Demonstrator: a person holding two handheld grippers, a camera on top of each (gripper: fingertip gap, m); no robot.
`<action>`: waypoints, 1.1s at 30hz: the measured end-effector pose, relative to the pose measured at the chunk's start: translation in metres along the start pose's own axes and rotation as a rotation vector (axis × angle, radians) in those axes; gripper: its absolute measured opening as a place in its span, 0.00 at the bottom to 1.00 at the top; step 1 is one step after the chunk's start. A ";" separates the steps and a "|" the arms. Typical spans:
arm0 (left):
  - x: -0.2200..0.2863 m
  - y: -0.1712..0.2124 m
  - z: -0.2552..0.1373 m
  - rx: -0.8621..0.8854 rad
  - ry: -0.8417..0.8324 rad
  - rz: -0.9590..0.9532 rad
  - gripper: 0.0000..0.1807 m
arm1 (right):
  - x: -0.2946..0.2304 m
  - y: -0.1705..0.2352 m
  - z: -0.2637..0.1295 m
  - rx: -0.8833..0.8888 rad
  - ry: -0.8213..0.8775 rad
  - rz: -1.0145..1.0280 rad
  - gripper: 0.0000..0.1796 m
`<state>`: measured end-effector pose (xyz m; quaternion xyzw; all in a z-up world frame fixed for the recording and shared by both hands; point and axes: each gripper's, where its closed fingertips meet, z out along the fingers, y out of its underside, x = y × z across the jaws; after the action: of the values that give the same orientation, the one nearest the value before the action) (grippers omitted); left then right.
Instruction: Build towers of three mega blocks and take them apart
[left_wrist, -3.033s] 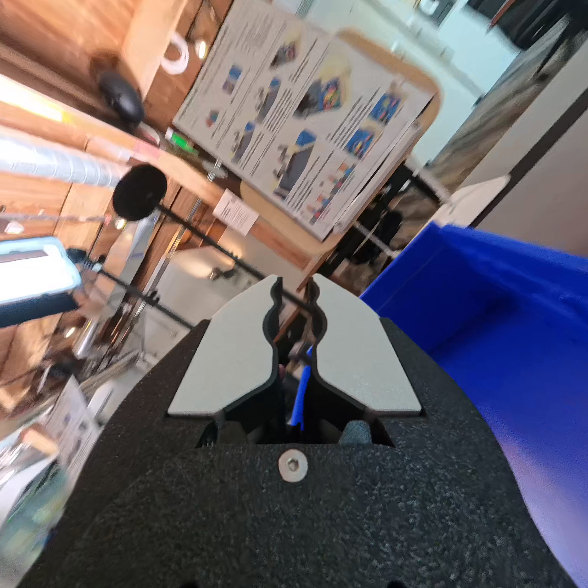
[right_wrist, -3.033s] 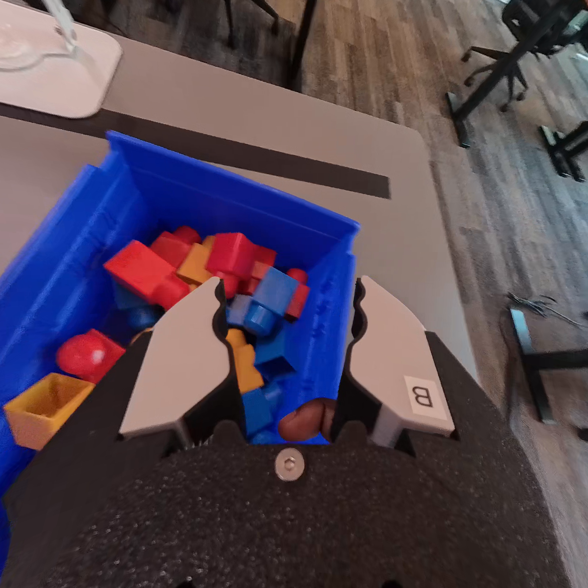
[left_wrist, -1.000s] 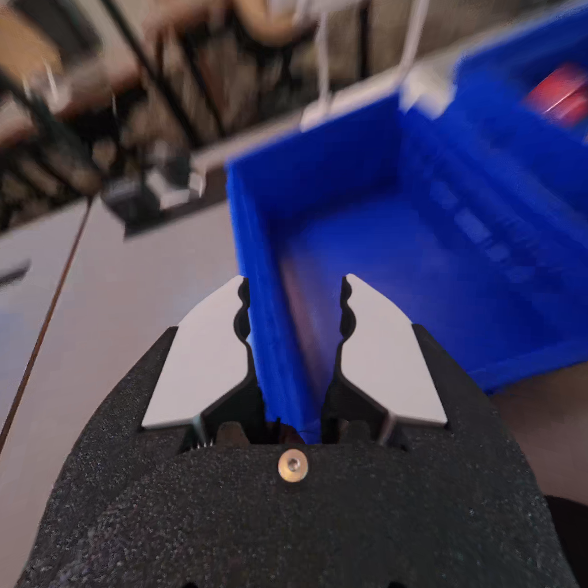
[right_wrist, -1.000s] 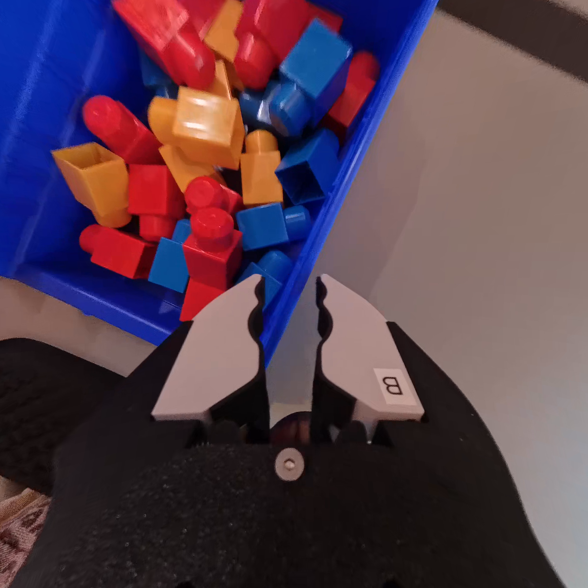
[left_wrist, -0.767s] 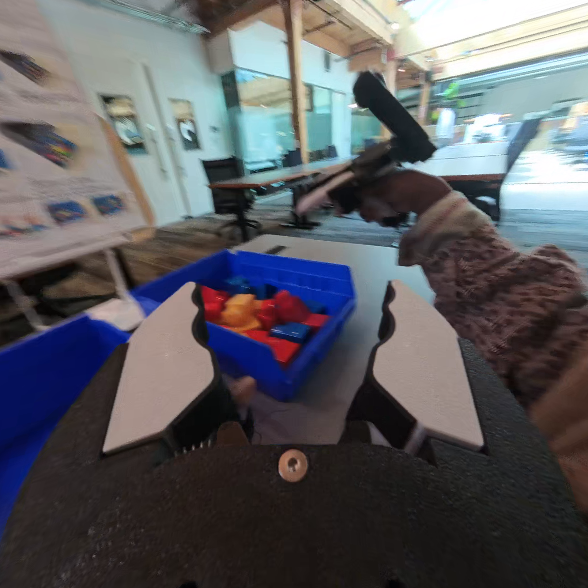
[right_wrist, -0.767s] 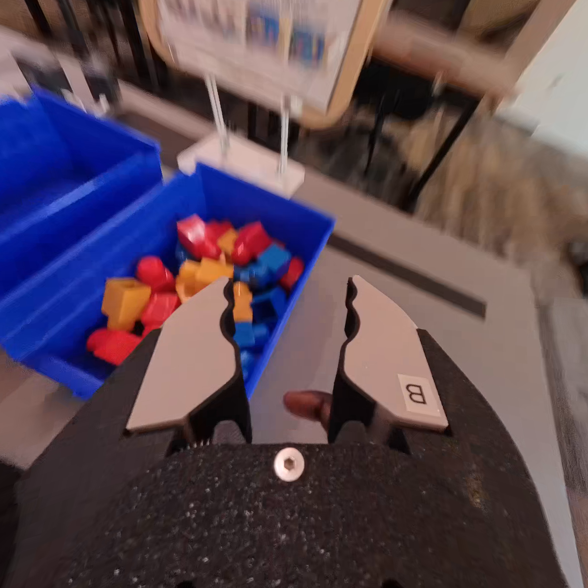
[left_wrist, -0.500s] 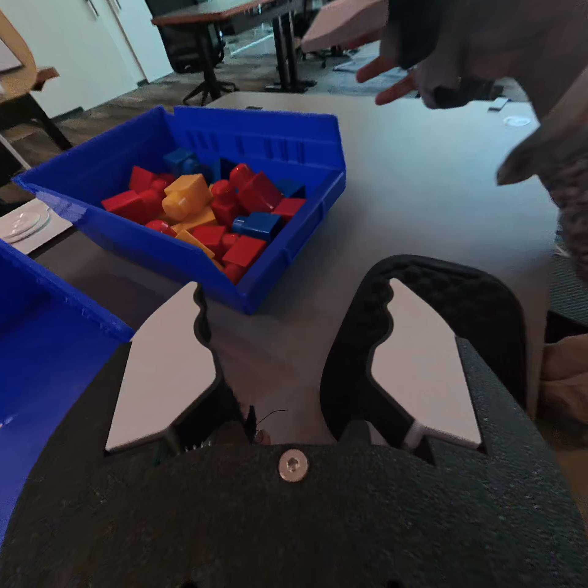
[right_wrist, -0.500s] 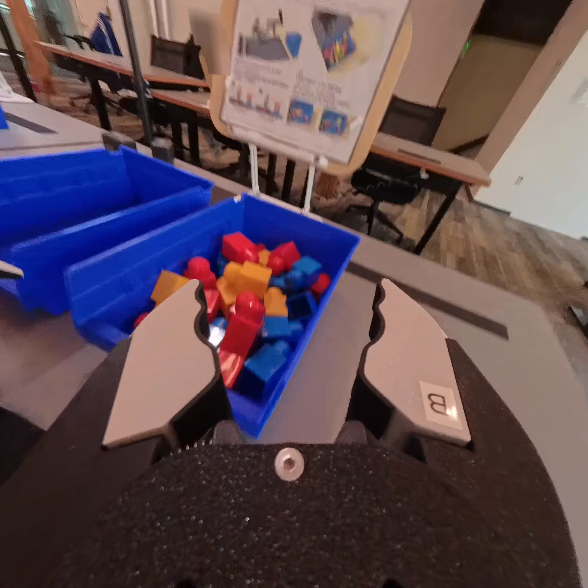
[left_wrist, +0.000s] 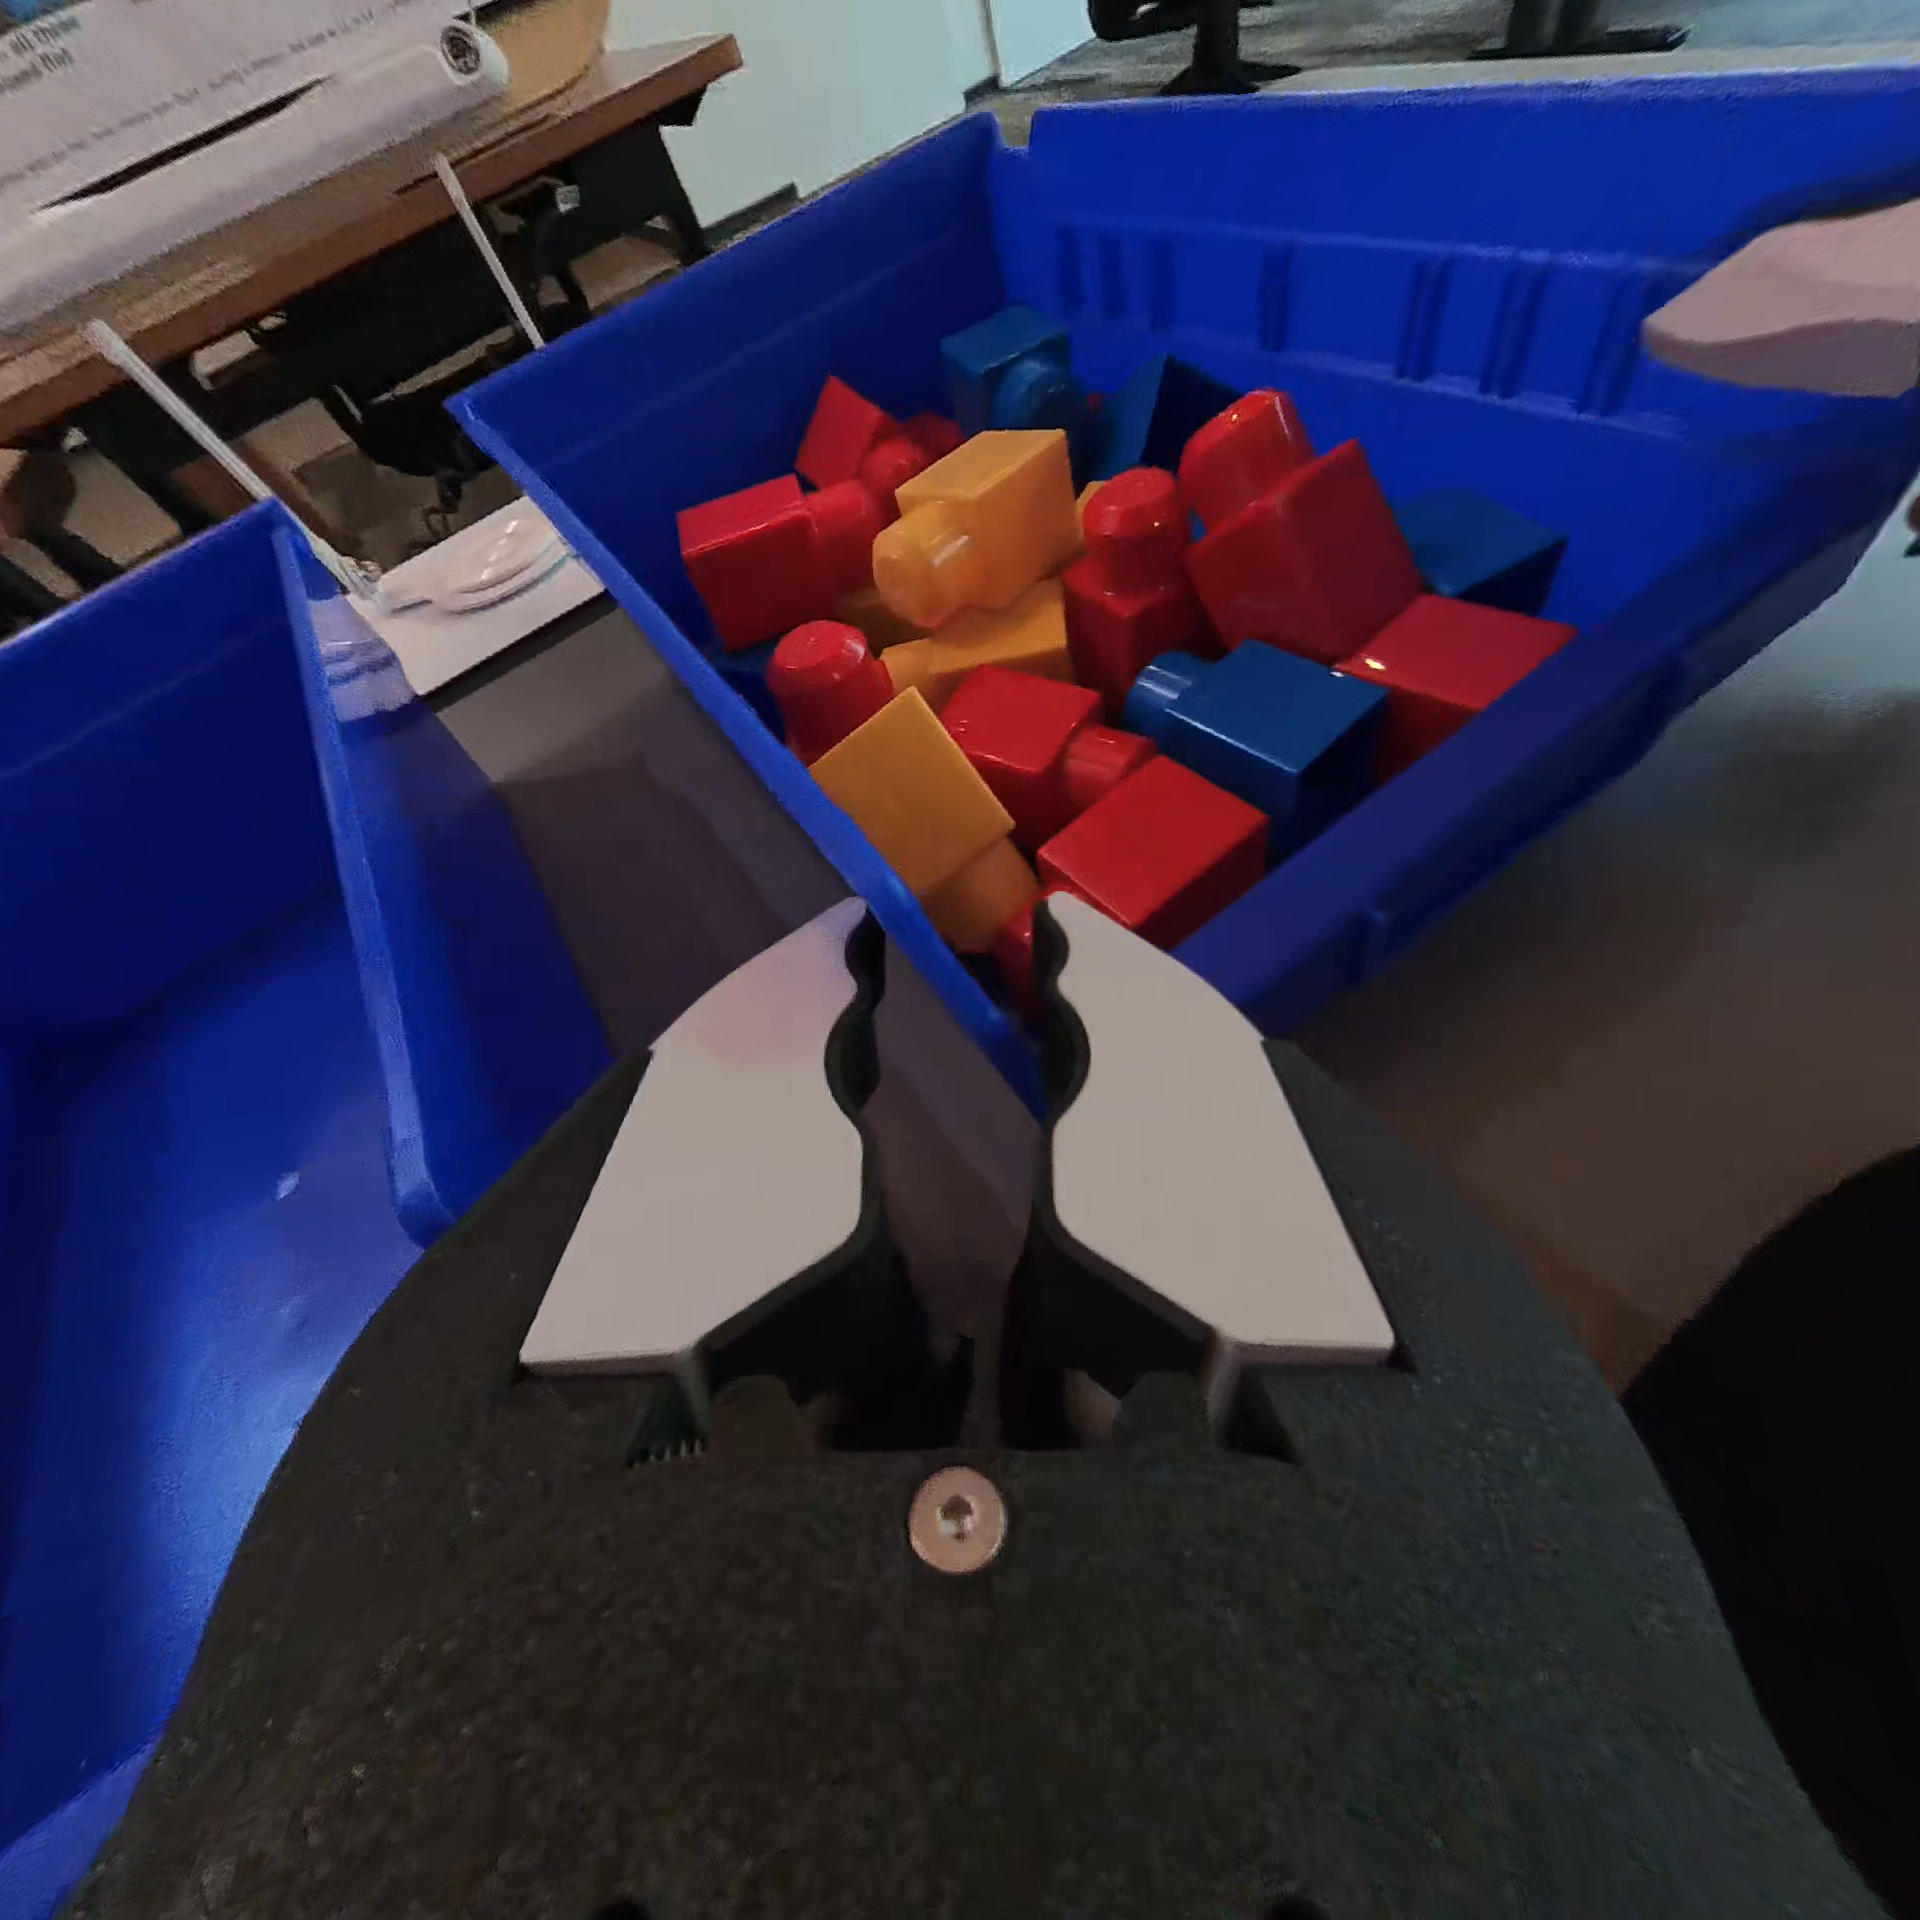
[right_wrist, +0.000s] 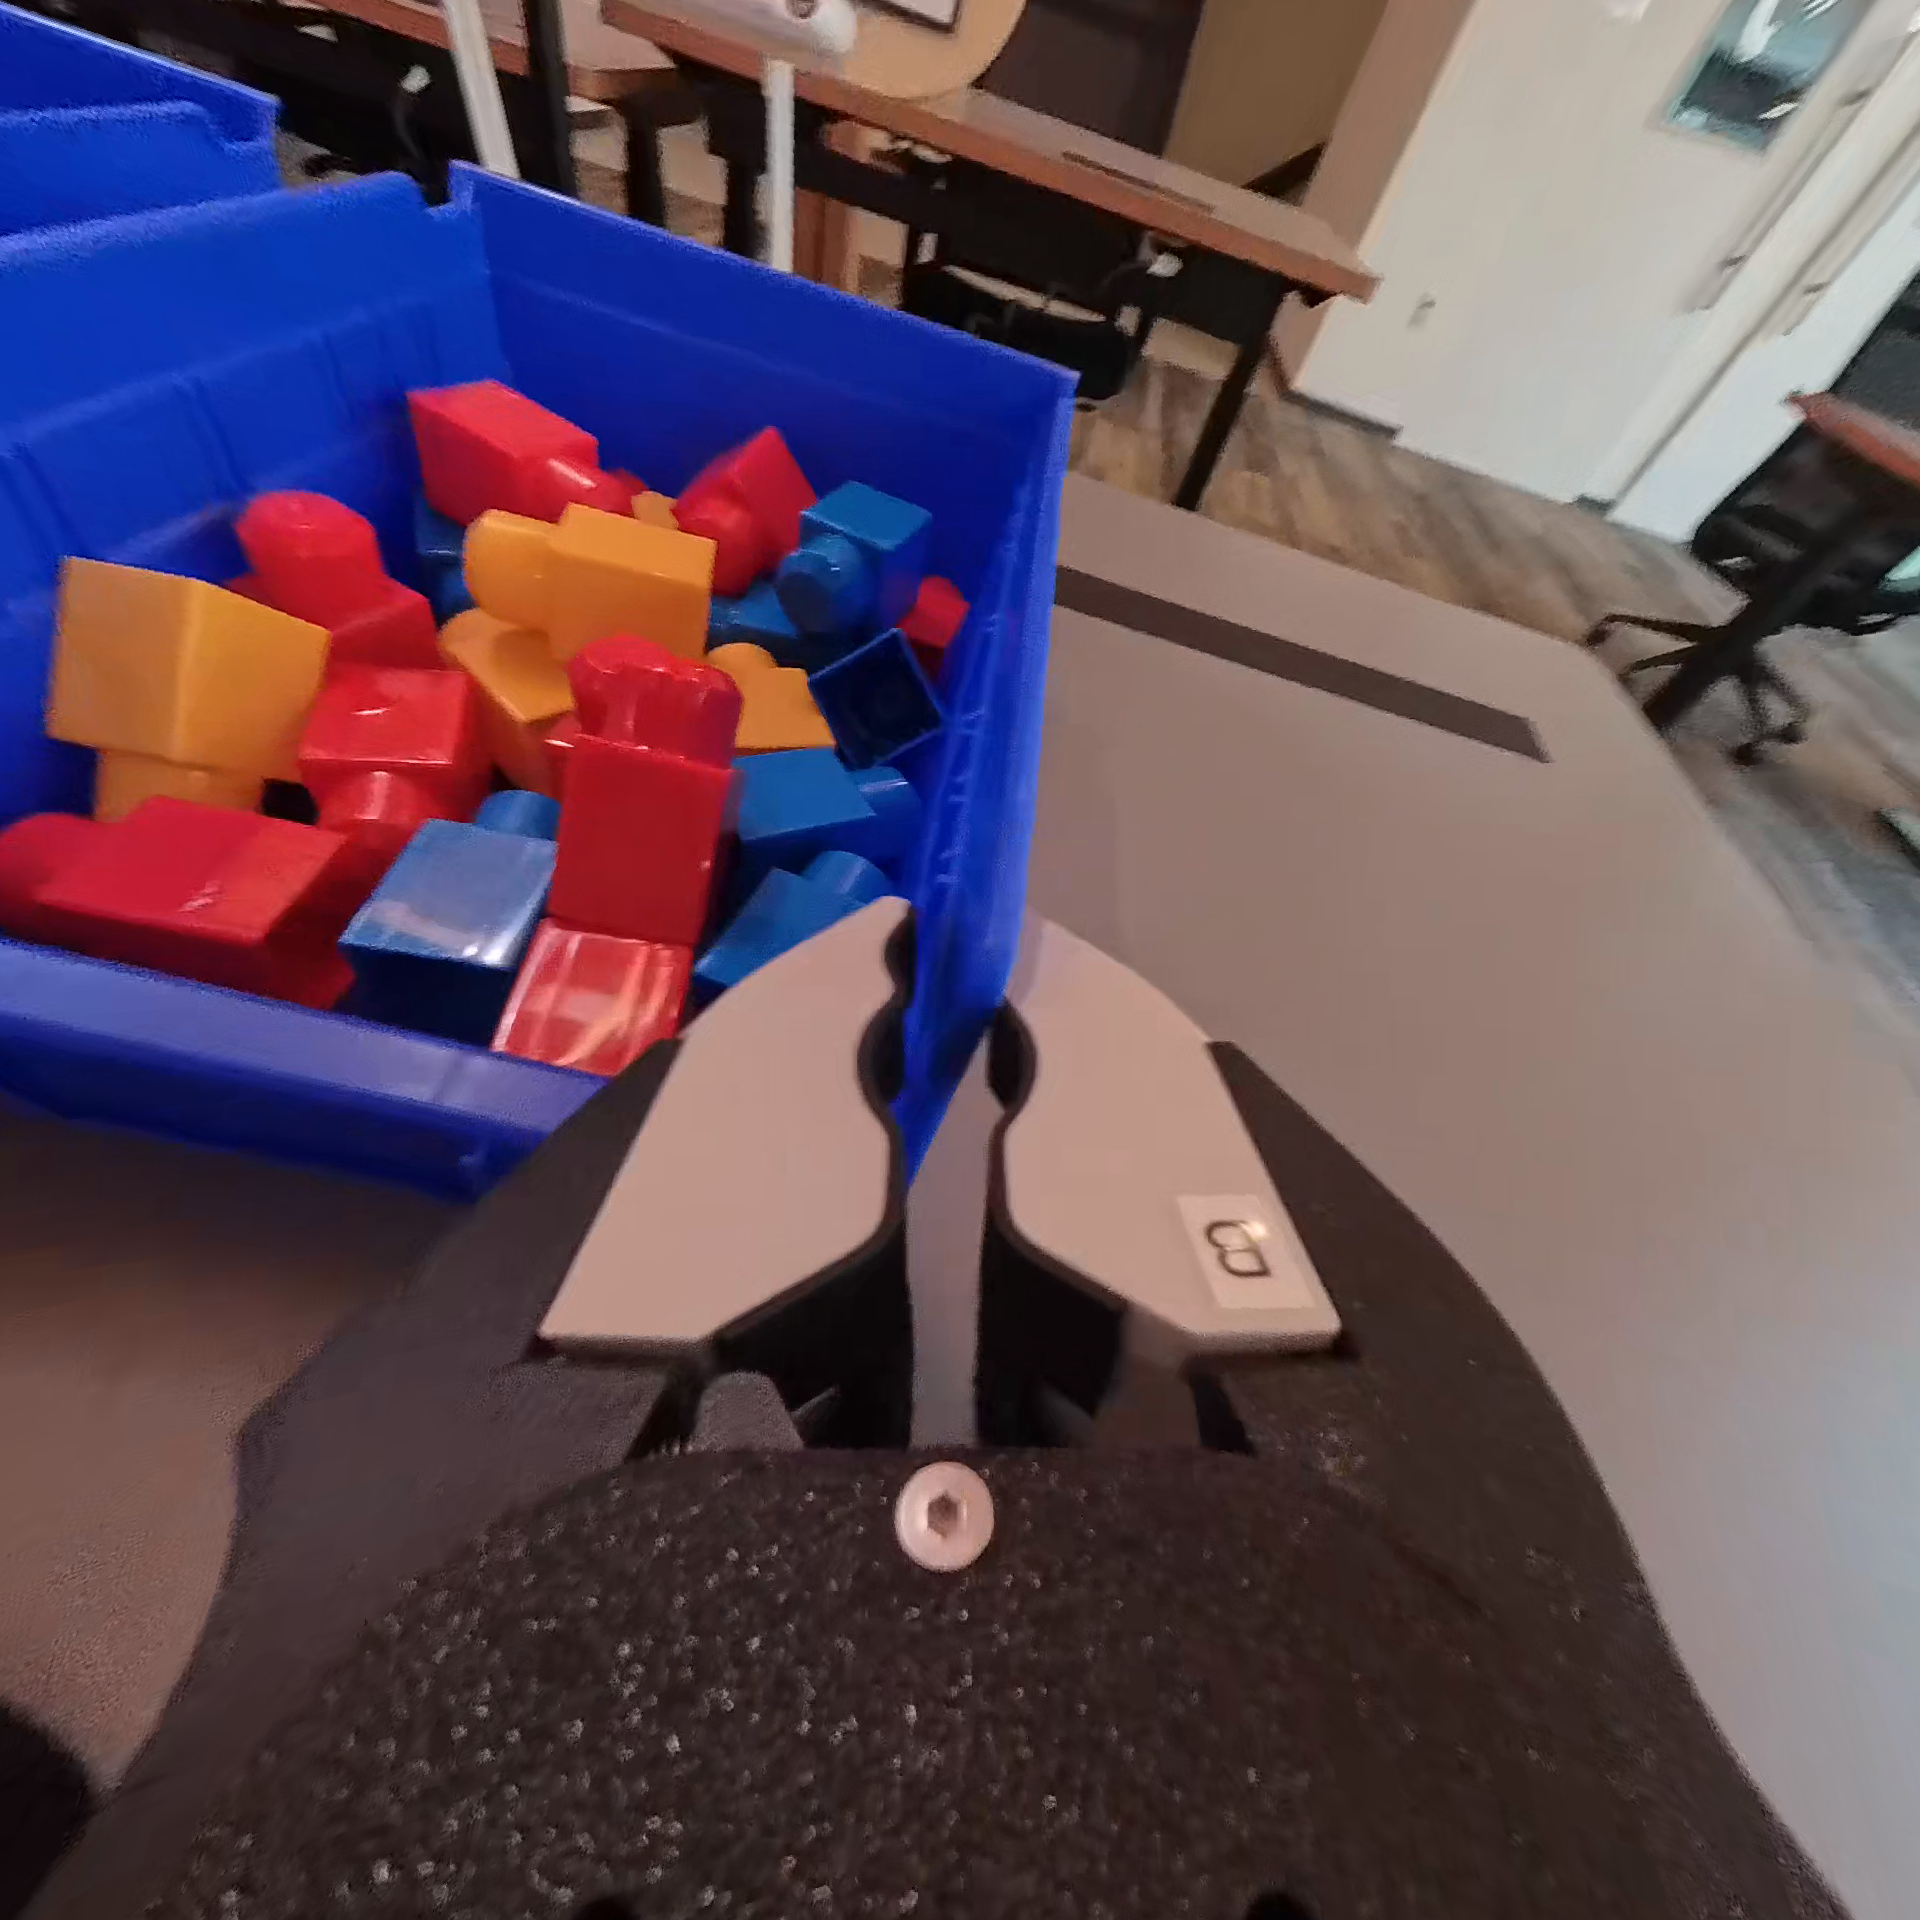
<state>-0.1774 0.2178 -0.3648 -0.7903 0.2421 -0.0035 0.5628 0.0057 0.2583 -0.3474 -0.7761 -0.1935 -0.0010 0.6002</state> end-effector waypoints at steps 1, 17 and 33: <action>-0.001 0.000 0.001 0.003 -0.010 0.014 0.14 | 0.001 0.000 -0.001 0.008 0.020 -0.009 0.04; 0.013 -0.006 -0.004 0.071 0.098 0.069 0.15 | 0.012 0.006 -0.021 0.061 0.095 -0.027 0.05; -0.095 -0.078 -0.161 0.719 -0.080 -0.186 0.81 | 0.049 -0.060 -0.071 0.612 0.283 0.131 0.70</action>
<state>-0.2763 0.1313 -0.2113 -0.5603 0.1306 -0.1085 0.8107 0.0493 0.2194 -0.2602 -0.5631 -0.0493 -0.0118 0.8248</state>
